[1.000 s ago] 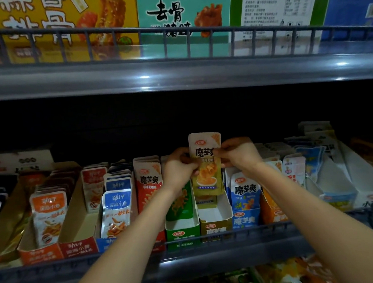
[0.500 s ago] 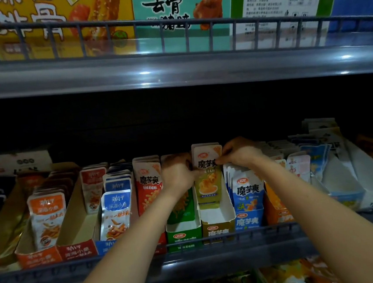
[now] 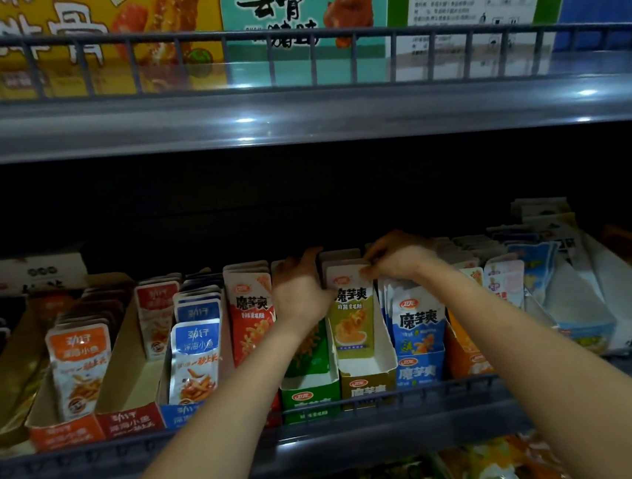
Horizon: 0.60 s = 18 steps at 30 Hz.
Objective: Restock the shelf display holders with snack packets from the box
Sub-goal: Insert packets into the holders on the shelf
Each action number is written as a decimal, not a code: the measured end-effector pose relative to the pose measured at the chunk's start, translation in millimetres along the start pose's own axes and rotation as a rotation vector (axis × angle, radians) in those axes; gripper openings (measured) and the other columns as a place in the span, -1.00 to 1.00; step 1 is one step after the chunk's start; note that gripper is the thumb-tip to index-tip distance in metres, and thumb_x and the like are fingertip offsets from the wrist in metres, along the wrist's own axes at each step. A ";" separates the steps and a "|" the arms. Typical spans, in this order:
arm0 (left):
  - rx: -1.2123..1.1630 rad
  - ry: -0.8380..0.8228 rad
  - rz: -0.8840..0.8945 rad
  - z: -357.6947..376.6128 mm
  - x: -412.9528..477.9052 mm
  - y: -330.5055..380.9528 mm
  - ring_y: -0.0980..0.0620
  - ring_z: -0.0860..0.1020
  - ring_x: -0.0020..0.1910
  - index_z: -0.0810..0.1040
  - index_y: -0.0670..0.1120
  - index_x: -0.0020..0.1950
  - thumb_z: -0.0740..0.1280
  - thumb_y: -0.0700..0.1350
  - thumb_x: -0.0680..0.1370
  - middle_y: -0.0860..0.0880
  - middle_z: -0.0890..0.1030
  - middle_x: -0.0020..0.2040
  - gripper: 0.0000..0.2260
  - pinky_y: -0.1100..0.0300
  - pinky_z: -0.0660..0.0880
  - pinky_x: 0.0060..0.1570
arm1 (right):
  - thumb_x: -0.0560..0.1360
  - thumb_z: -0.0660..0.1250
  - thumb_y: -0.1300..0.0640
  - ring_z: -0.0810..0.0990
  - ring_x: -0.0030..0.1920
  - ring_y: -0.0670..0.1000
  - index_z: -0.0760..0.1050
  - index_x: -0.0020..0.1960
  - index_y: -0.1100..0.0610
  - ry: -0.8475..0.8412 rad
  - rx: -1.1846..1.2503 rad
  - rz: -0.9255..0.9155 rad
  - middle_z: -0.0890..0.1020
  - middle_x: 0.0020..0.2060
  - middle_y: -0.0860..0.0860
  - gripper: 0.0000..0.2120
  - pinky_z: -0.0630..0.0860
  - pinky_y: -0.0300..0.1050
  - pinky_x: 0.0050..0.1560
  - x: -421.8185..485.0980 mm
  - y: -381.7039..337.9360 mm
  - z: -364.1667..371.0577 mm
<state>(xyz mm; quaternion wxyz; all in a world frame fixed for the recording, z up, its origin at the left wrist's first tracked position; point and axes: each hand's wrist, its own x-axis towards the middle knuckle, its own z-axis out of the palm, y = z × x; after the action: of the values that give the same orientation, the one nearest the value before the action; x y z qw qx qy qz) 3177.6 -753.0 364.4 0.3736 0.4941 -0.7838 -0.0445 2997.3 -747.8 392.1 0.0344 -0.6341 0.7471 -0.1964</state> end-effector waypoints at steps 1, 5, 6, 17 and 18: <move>0.002 0.000 0.012 -0.7 -0.8 0.6 -0.14 0.40 0.28 0.40 -0.02 0.39 0.44 -0.05 0.45 -0.12 0.49 0.28 -0.48 0.17 0.36 0.12 | 0.41 0.45 -0.04 0.51 0.16 0.06 0.52 0.23 -0.02 0.012 0.034 0.002 0.56 0.19 0.00 -0.59 0.45 0.06 0.20 -1.5 0.2 -0.2; -0.008 -0.022 0.004 -2.3 -1.2 0.6 -0.10 0.41 0.27 0.42 -0.02 0.37 0.43 -0.02 0.46 -0.09 0.48 0.28 -0.51 0.23 0.33 0.03 | 0.34 0.51 -0.04 0.53 0.16 0.02 0.56 0.15 -0.04 0.093 0.181 0.012 0.59 0.16 -0.04 -0.60 0.46 0.07 0.20 -9.9 0.1 -5.7; -0.025 -0.028 0.001 -2.3 -1.0 -0.3 -0.11 0.42 0.26 0.41 -0.03 0.37 0.44 -0.02 0.45 -0.10 0.49 0.27 -0.49 0.22 0.36 0.04 | 0.34 0.52 -0.05 0.53 0.14 0.01 0.56 0.11 -0.06 0.107 0.195 0.011 0.60 0.13 -0.06 -0.63 0.45 0.07 0.20 -13.0 0.1 -8.8; -0.243 -0.065 0.000 -51.2 -64.0 16.9 0.01 0.50 0.08 0.54 -0.04 0.17 0.41 -0.01 0.49 -0.03 0.50 0.13 -0.72 0.26 0.33 -0.10 | 0.44 0.43 -0.03 0.54 0.04 -0.06 0.59 0.12 0.01 0.278 0.297 -0.110 0.61 0.09 -0.06 -0.73 0.46 -0.18 0.07 -139.0 -12.2 -46.8; -0.264 -0.069 0.012 -56.5 -78.8 17.6 0.05 0.50 0.05 0.56 -0.04 0.13 0.40 -0.03 0.50 0.00 0.50 0.11 -0.77 0.28 0.31 -0.10 | 0.45 0.43 -0.01 0.53 -0.02 -0.08 0.59 0.11 0.01 0.267 0.338 -0.118 0.59 0.08 -0.05 -0.74 0.44 -0.30 -0.05 -160.2 -11.9 -43.8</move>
<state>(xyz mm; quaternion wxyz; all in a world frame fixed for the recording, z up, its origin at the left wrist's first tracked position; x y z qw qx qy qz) 3218.5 -663.4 370.0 0.4083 0.4343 -0.7864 -0.1622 3026.2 -584.4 404.8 0.0293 -0.6305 0.6630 -0.4025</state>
